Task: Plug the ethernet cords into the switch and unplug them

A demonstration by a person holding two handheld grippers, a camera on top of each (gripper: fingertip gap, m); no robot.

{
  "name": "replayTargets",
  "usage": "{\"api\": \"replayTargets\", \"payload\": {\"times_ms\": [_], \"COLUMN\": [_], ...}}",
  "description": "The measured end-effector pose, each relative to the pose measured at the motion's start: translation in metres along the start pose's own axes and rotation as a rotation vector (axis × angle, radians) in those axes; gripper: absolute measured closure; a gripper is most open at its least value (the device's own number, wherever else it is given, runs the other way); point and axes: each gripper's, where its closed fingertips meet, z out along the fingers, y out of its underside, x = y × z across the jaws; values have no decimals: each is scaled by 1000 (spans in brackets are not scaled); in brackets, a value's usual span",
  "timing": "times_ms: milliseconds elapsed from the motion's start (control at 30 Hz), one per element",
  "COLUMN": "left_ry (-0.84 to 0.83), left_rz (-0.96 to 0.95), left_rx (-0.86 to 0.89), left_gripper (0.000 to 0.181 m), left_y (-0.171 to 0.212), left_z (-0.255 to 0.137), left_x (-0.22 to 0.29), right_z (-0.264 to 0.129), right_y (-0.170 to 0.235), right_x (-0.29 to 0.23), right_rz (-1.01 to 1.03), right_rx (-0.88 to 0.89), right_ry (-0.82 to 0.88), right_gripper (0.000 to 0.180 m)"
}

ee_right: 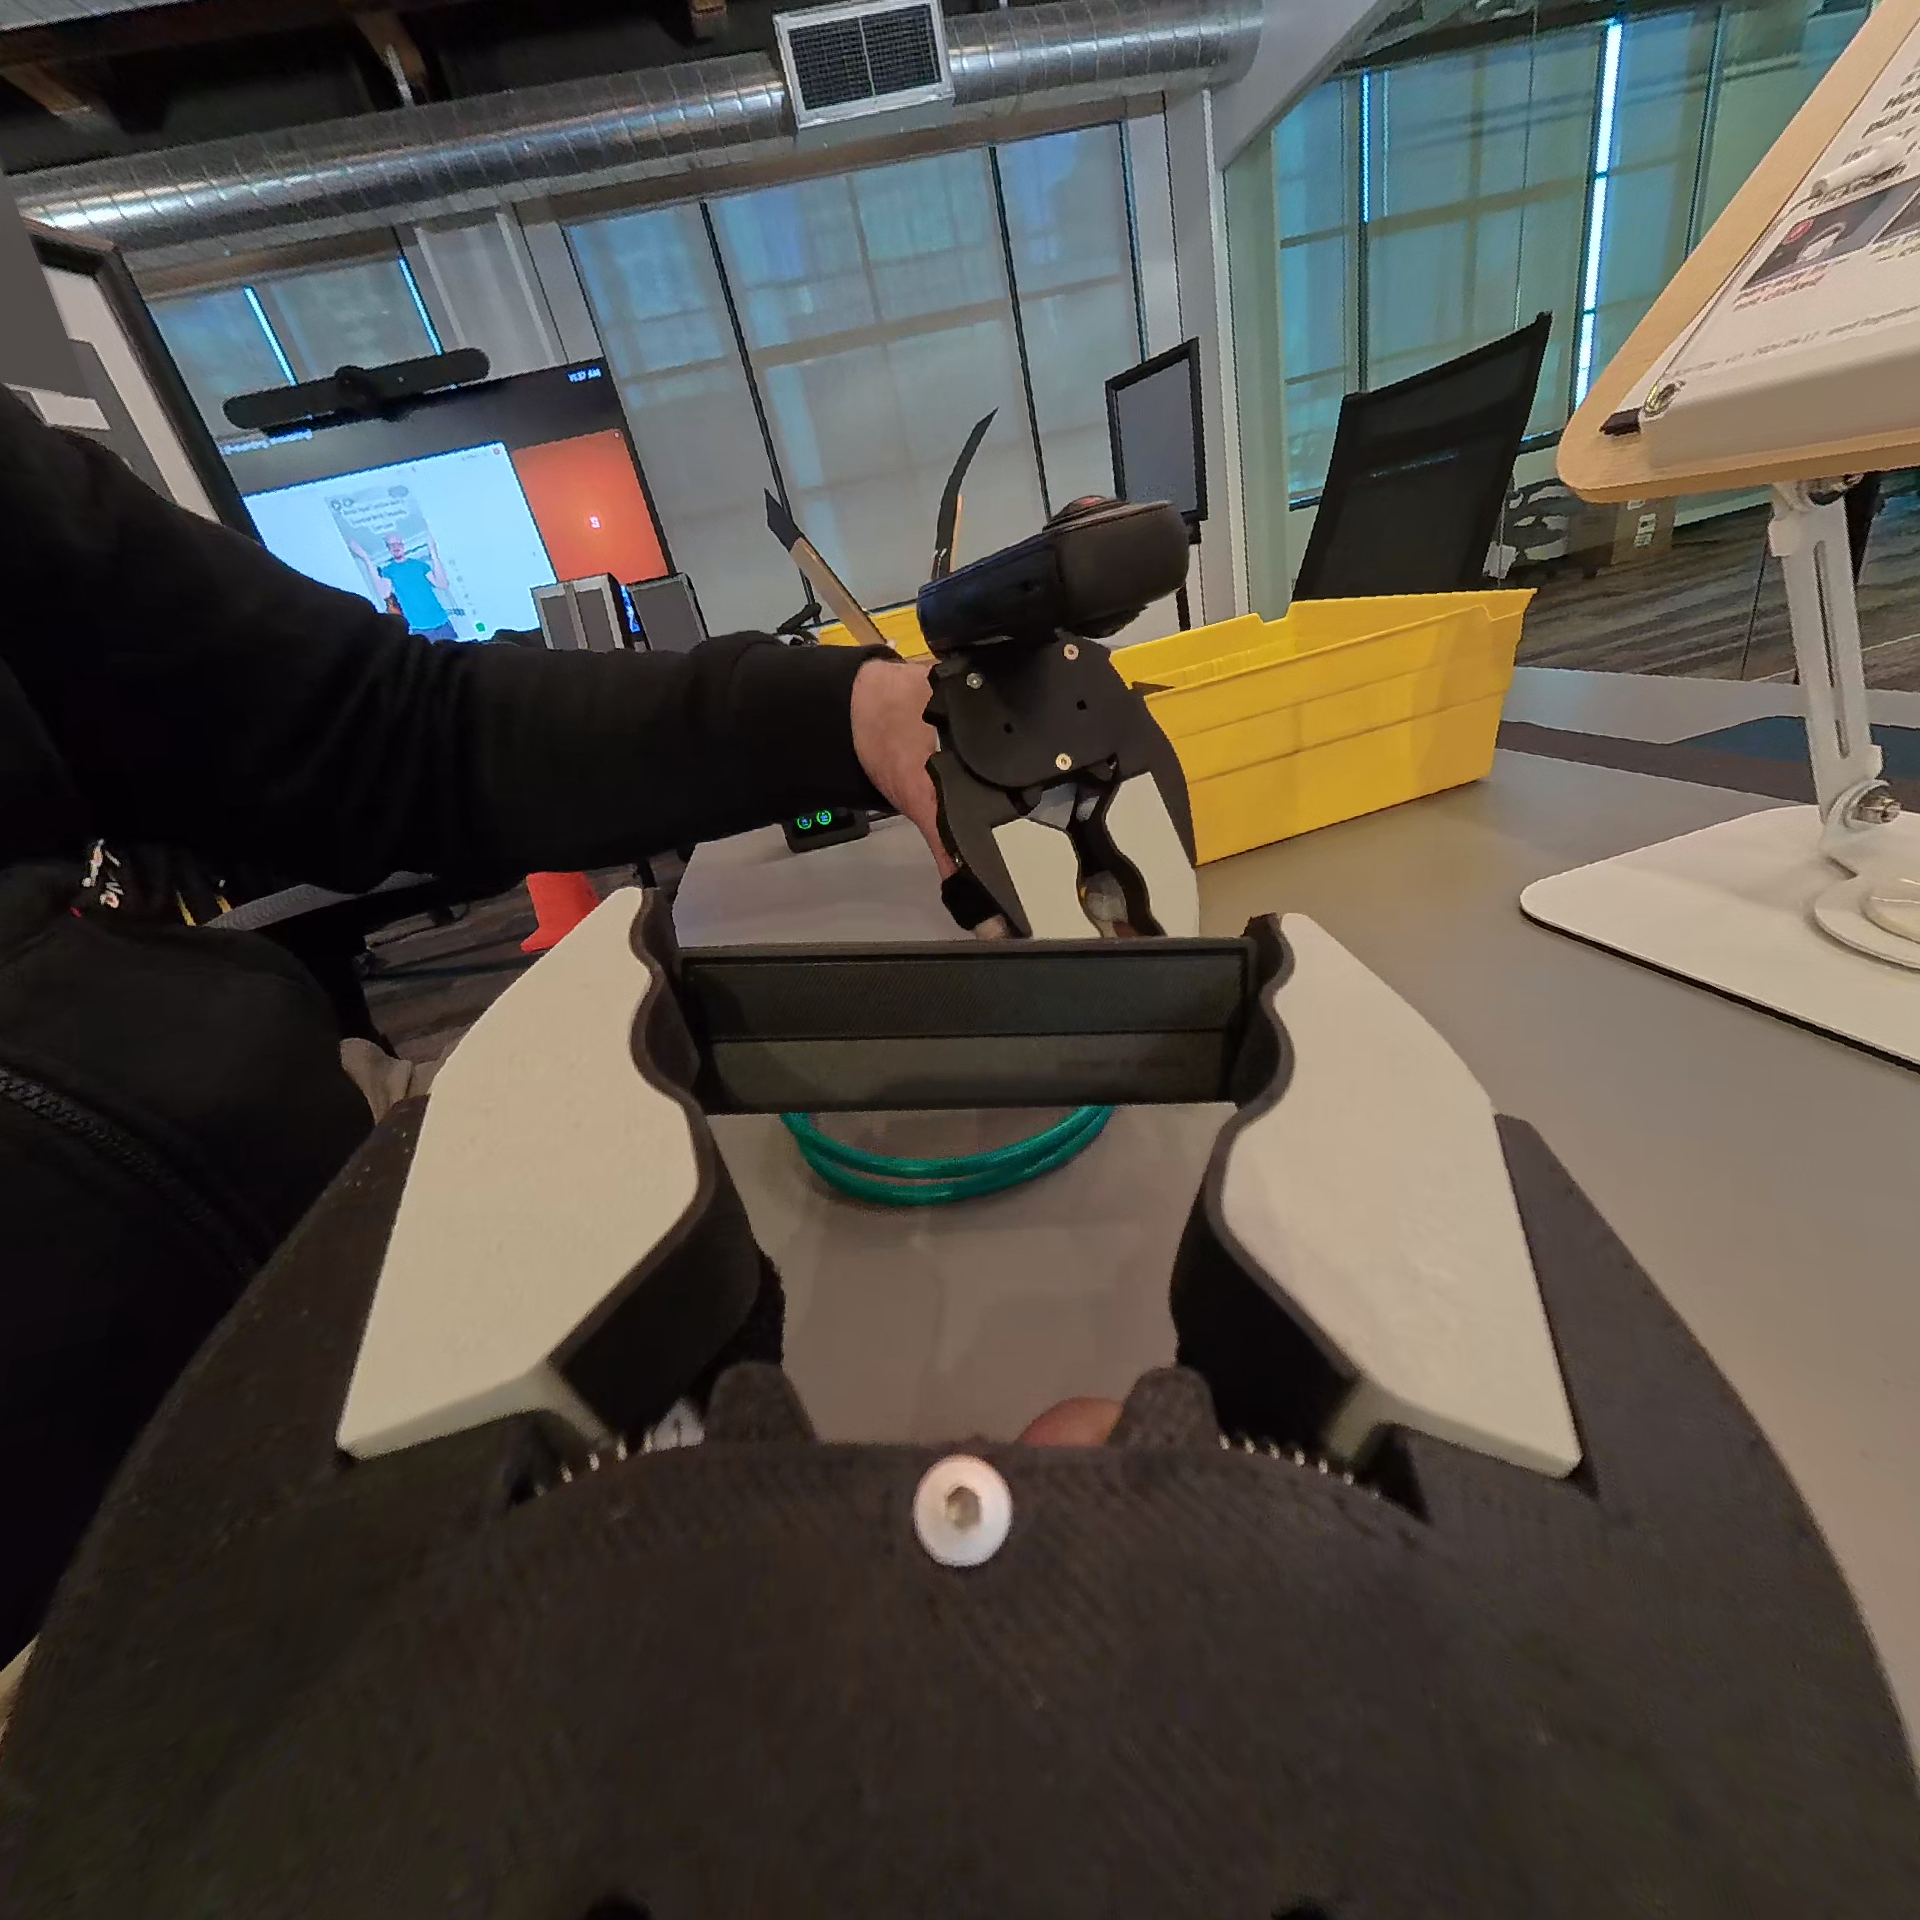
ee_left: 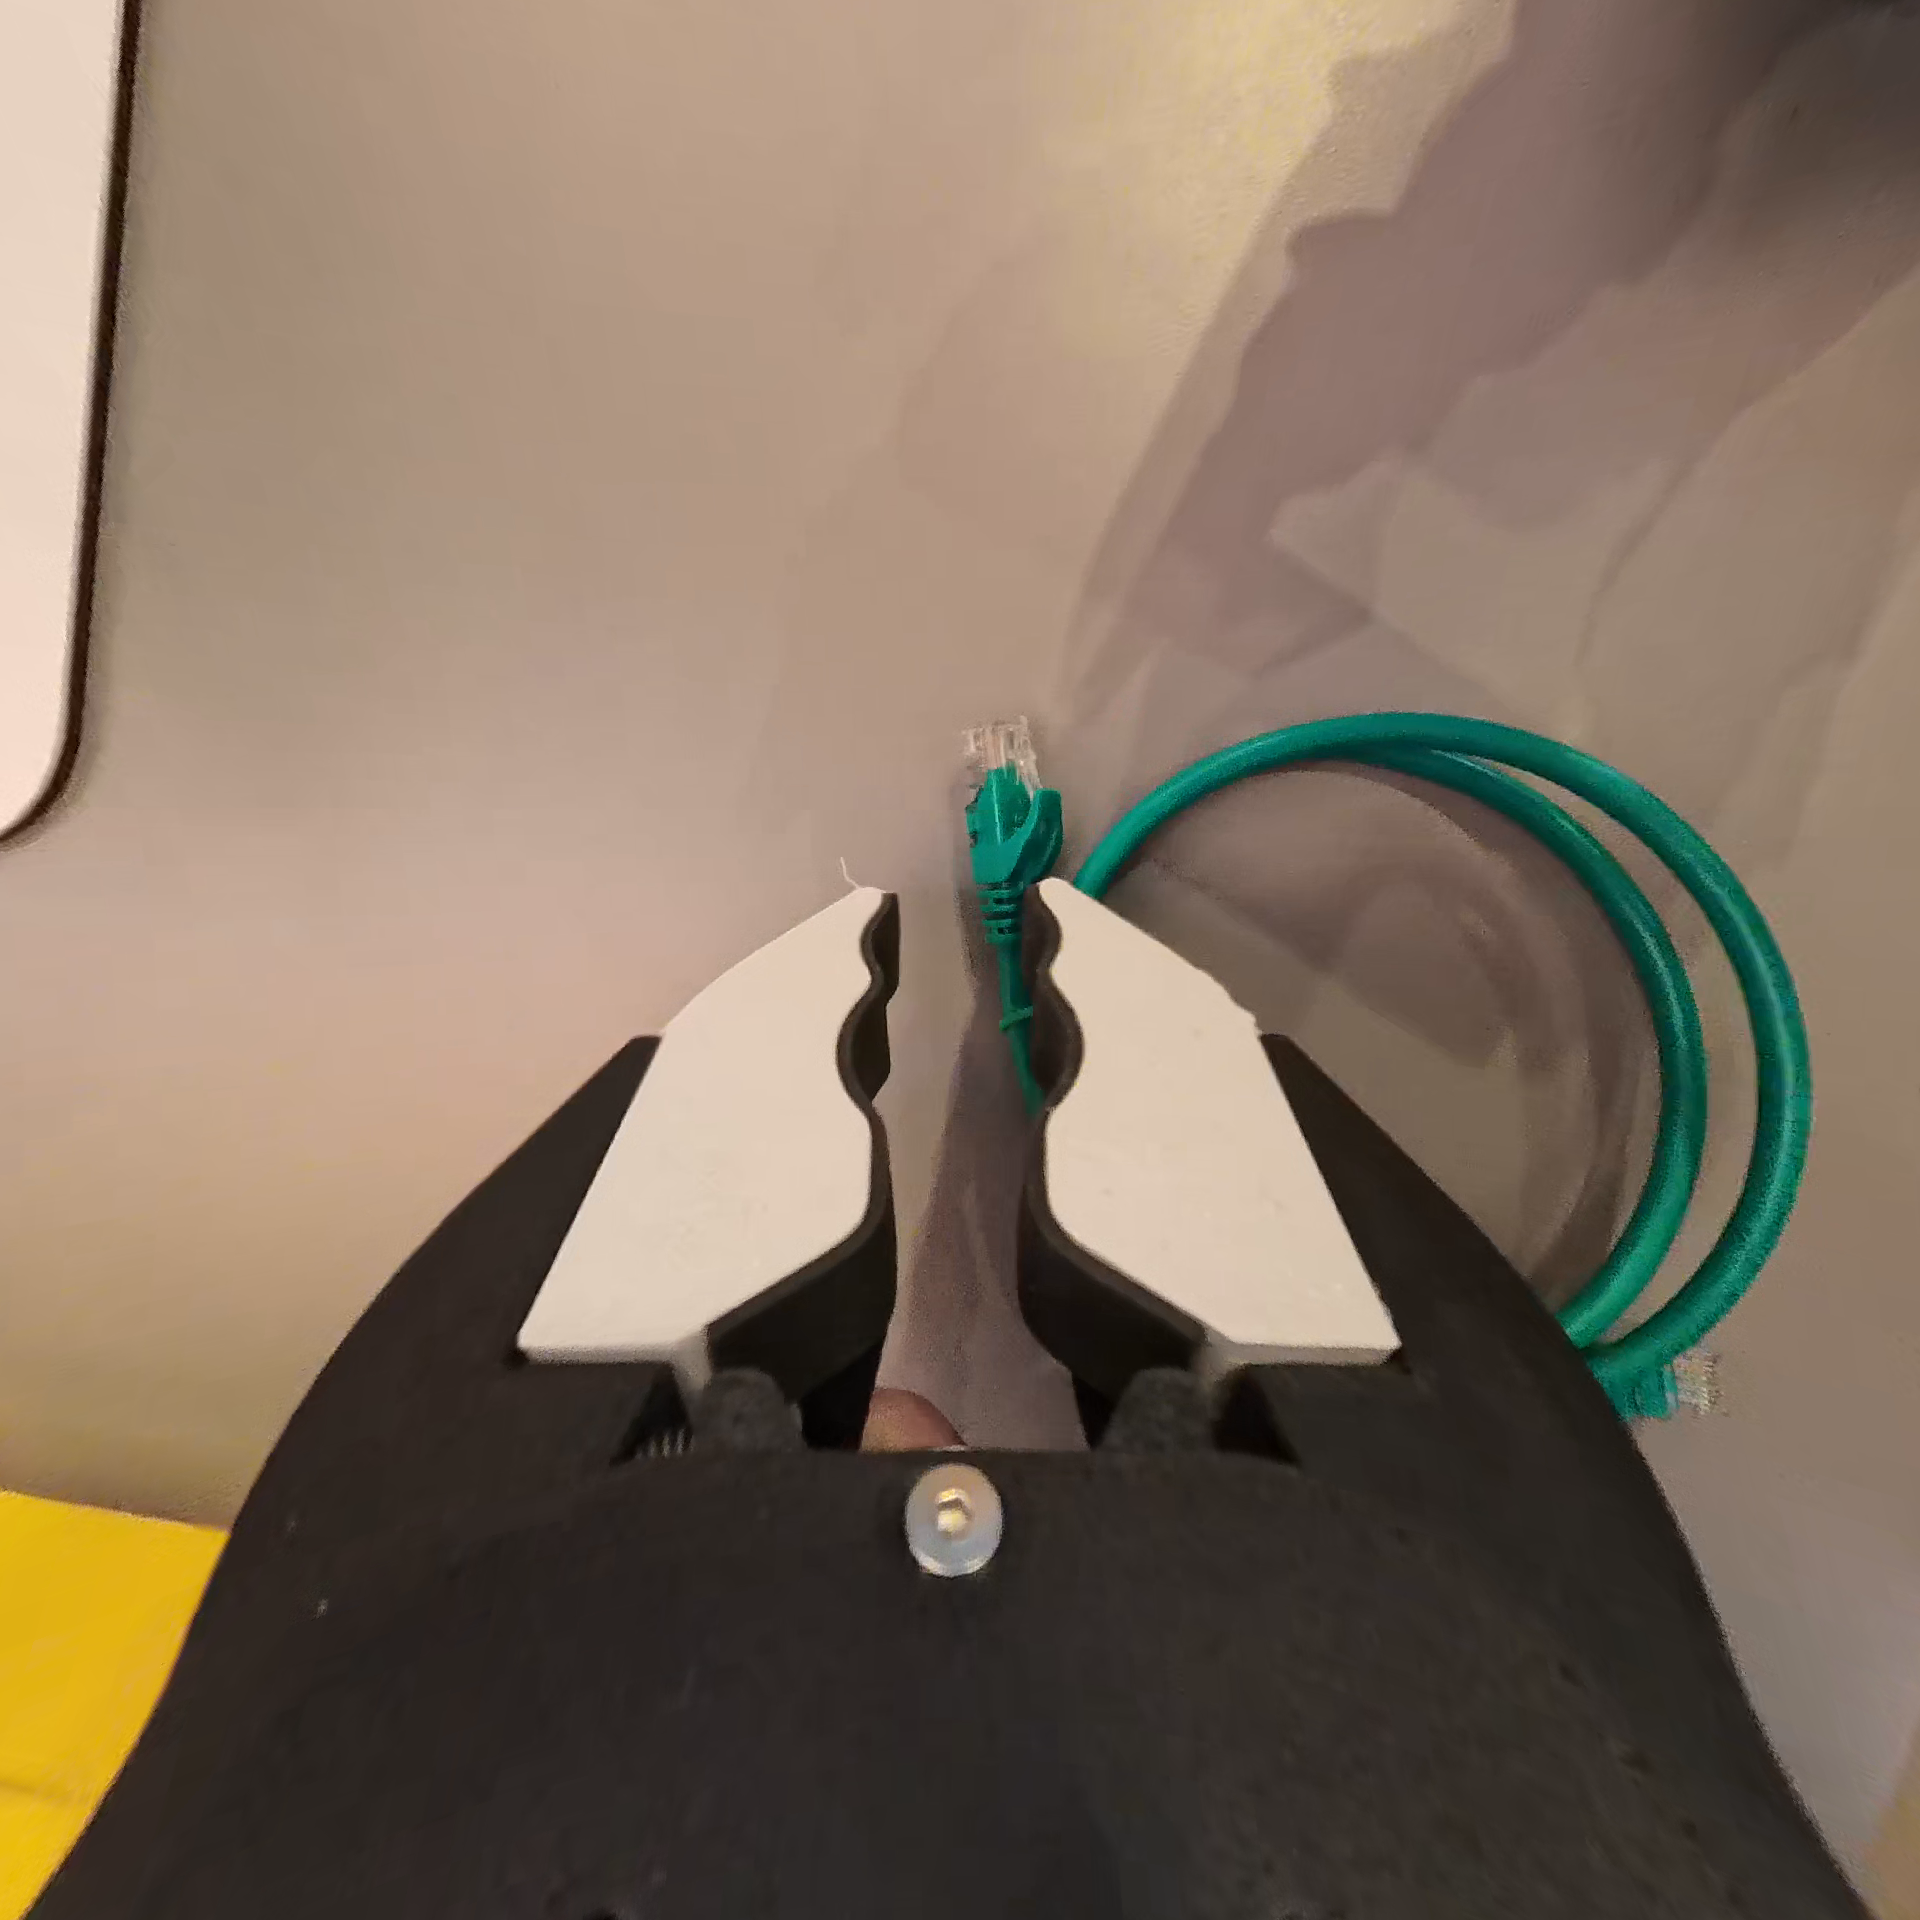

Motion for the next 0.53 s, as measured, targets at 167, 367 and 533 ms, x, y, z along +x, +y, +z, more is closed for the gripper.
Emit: {"api": "replayTargets", "payload": {"times_ms": [167, 367, 533], "left_ry": [-53, -17, 56], "left_rz": [95, 3, -58], "left_rx": [-26, 18, 30], "left_gripper": [173, 158, 152], "left_y": [-3, -2, -3], "left_z": [3, 4, 6], "left_x": [9, 10, 15], "right_z": [0, 0, 0], "right_y": [0, 0, 0], "right_x": [0, 0, 0], "right_rz": [-2, -6, -7], "right_rx": [3, -1, -3], "right_ry": [2, 4, 6], "right_gripper": [77, 77, 77]}}
